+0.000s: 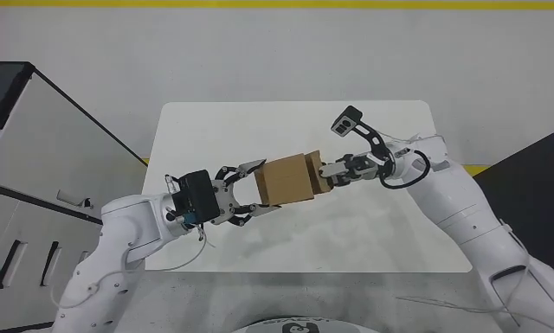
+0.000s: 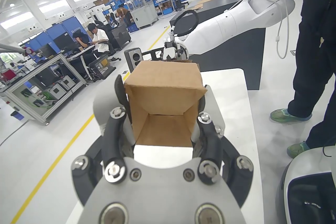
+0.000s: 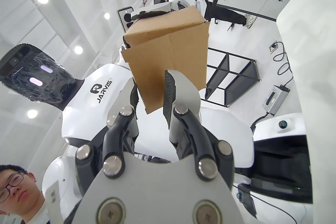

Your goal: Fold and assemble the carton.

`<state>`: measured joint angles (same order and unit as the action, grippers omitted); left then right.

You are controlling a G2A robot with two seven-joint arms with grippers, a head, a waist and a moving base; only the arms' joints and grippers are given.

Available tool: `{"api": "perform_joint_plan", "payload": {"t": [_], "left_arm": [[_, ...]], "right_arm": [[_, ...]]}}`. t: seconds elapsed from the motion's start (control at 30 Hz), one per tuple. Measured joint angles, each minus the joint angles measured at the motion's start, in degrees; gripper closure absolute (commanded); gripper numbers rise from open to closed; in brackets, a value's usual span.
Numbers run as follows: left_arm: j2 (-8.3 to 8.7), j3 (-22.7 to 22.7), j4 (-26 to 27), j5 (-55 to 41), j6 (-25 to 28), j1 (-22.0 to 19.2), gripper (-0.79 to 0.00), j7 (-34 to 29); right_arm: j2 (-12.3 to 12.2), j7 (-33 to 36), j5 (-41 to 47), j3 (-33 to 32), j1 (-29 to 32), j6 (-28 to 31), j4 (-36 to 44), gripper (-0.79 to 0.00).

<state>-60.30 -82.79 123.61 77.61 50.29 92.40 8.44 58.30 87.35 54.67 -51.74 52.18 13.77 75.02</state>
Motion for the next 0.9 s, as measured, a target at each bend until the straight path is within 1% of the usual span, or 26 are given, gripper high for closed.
{"api": "perform_joint_plan", "payload": {"t": [0.33, 0.63, 0.9], "left_arm": [[0.27, 0.1, 0.0, -0.6, 0.0, 0.0, 0.0, -0.2], [0.49, 0.3, -0.5, -1.4, 0.2, -0.4, 0.0, -0.2], [0.66, 0.5, -0.7, -2.0, 0.0, -0.6, 0.0, -0.4]], "right_arm": [[0.7, 0.0, -1.0, -0.4, 0.1, -0.5, 0.5, -0.169], [1.1, -0.2, -2.3, -1.0, 0.0, -0.9, 0.5, -0.154], [1.6, 0.1, -2.6, -1.4, 0.1, -1.2, 0.1, -0.172]]}}
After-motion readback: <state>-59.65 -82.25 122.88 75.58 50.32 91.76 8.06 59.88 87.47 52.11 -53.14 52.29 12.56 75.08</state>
